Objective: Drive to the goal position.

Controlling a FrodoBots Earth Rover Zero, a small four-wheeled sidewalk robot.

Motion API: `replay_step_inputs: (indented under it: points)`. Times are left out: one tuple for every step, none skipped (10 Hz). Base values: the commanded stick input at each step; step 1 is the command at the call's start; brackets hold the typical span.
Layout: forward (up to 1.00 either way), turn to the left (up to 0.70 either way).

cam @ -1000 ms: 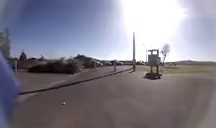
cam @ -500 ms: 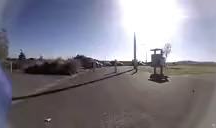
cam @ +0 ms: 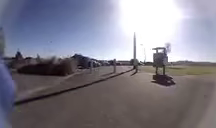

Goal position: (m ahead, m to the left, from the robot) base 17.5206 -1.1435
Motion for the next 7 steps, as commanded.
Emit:
replay_step_inputs:
  points:
    - [1.00,0.00]
    - [1.00,0.00]
    - [1.00,0.00]
    - [1.00,0.00]
    - [1.00,0.00]
    - [1.00,0.00]
    - [1.00,0.00]
